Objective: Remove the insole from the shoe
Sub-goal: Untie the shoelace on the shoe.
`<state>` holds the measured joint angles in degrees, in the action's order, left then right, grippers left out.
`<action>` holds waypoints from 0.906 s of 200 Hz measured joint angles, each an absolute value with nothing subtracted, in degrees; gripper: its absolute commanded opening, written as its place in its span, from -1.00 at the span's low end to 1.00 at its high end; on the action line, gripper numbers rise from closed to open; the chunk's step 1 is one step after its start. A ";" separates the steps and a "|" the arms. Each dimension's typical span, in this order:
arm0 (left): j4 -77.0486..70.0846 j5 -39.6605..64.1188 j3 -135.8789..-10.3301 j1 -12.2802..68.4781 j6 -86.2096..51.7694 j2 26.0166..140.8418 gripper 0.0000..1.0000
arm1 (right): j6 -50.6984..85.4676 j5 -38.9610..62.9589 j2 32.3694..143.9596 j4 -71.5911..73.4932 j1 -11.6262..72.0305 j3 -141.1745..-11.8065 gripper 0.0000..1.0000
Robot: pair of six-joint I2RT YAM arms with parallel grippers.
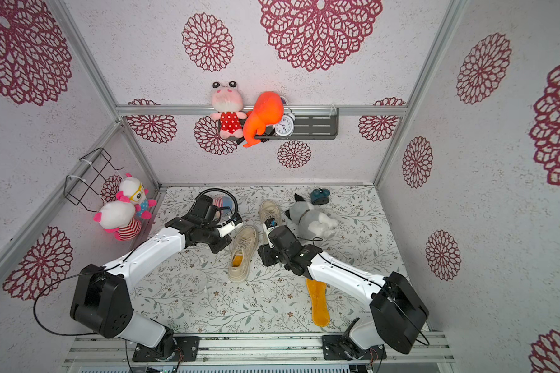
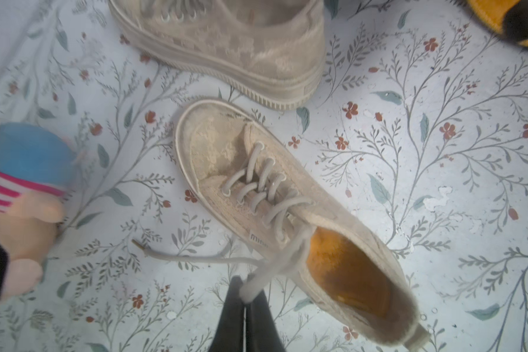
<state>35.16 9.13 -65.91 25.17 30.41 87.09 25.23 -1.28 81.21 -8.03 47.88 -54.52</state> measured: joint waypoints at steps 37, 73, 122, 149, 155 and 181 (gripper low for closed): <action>28.01 1.30 -62.54 33.30 36.05 86.11 -0.55 | 26.70 -3.01 80.86 -8.01 47.72 -54.06 0.01; 21.39 -4.01 -61.73 37.30 39.68 89.47 0.13 | 27.79 -5.30 78.13 -8.43 47.59 -51.48 0.01; 8.95 -14.26 -61.12 38.74 40.01 91.20 0.96 | 29.15 -7.33 75.22 -9.39 47.51 -50.11 0.01; 8.05 -14.22 -60.55 37.54 35.16 87.94 0.96 | 29.04 -6.96 75.26 -9.34 47.46 -50.13 0.01; 8.36 -13.10 -60.03 37.04 33.30 85.95 0.96 | 28.97 -6.63 75.44 -9.41 47.46 -50.24 0.01; 9.28 -6.83 -57.78 32.77 21.82 75.02 0.96 | 28.14 -3.84 79.26 -9.56 47.88 -53.52 0.08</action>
<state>9.28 -6.83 -57.78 32.77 21.82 75.02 28.14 -3.84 79.26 -9.56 47.88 -53.52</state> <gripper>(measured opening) 0.978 0.524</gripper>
